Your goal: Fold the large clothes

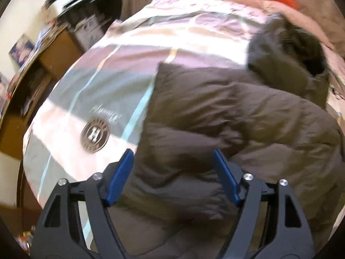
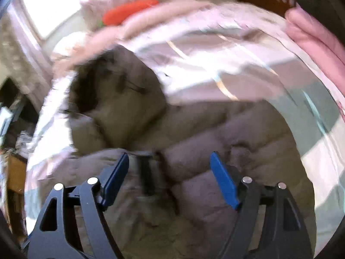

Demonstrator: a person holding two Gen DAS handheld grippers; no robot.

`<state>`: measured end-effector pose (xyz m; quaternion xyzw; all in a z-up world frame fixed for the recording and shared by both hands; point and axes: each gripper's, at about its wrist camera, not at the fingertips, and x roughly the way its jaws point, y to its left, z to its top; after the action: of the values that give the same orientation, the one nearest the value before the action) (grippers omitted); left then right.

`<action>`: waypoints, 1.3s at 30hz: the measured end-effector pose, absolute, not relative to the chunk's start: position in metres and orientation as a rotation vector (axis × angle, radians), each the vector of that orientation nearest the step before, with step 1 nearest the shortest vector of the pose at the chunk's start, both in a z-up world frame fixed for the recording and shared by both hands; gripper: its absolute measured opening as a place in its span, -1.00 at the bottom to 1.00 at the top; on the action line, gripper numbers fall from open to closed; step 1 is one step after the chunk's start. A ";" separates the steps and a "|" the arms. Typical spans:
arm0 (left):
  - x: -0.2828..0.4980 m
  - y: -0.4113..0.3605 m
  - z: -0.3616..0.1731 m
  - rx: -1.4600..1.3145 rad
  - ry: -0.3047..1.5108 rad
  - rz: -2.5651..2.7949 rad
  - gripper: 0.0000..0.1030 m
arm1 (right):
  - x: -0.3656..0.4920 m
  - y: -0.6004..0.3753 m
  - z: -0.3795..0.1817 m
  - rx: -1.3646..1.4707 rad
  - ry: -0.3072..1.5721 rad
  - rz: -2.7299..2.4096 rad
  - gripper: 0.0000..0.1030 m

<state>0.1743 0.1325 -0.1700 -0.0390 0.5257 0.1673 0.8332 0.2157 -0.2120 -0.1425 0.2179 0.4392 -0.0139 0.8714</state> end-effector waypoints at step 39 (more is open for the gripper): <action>0.107 0.133 -0.186 0.089 1.357 0.131 0.05 | 0.128 -0.252 -0.260 0.340 1.491 0.001 0.30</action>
<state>0.1072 0.1326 -0.1863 0.0411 0.6269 0.0605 0.7757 0.1279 -0.2522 -0.2601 0.1537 0.6750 0.0007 0.7217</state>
